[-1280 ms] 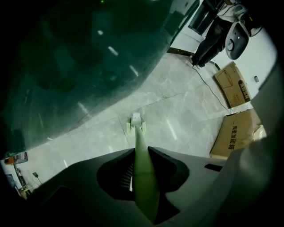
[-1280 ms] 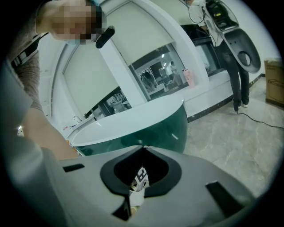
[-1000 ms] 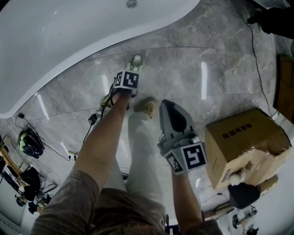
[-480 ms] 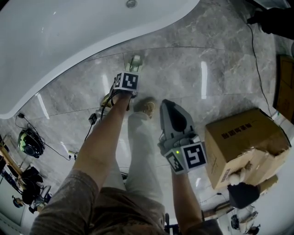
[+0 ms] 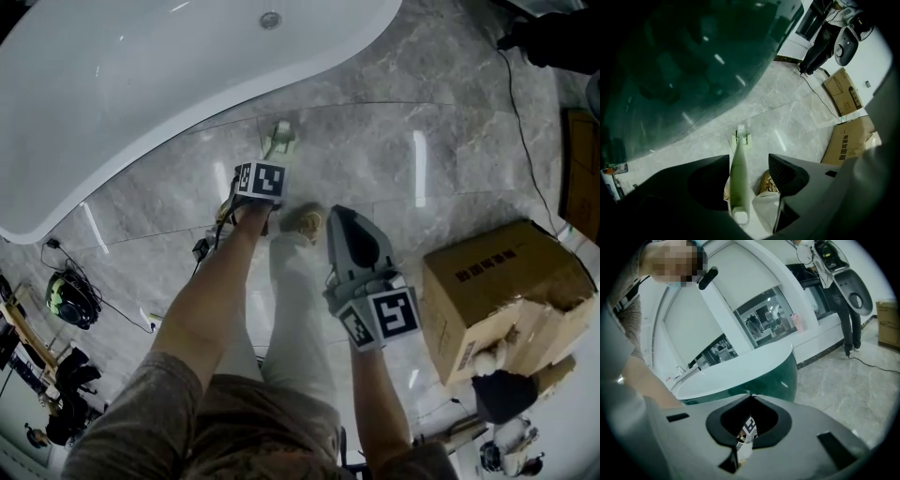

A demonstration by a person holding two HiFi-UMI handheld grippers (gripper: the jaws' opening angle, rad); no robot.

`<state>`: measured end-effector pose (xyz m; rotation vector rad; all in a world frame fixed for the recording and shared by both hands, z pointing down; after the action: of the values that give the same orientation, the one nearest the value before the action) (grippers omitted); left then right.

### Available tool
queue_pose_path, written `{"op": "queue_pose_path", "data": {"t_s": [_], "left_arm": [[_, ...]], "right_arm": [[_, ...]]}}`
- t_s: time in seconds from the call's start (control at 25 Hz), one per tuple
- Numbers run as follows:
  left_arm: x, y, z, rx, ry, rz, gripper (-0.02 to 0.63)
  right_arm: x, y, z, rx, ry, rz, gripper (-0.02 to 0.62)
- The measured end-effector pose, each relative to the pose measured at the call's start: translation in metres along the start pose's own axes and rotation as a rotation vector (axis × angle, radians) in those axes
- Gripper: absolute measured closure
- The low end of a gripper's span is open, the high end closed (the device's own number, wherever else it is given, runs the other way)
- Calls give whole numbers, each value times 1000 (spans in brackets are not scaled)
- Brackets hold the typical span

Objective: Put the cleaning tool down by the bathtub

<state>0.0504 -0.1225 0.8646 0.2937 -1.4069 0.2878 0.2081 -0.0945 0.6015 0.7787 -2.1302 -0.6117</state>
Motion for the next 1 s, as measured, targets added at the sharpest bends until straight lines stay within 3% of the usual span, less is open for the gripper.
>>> {"op": "queue_pose_path", "data": {"t_s": [0.52, 0.76, 0.84, 1.0], "left_arm": [[-111, 4, -3, -26, 51, -57, 339], [-196, 6, -6, -39, 67, -96, 504], [-226, 9, -7, -39, 58, -103, 604], [-268, 10, -10, -13, 79, -149, 604]], "right_arm": [[-39, -34, 55, 4, 11, -38, 595], [-67, -54, 91, -4, 10, -53, 595], [-77, -61, 104, -3, 9, -61, 595], [-92, -75, 132, 6, 5, -75, 595]]}}
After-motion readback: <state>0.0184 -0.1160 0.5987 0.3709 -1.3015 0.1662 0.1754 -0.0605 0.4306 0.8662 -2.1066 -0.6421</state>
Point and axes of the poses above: the fingertips, and each gripper's own axes: x forward along the fingers, z to its left, y out of its underside, the point moved 5 cm from there along -x, backward along the fingers, and after that the axes turned 8 degrees about x, right-handed, at the moved point
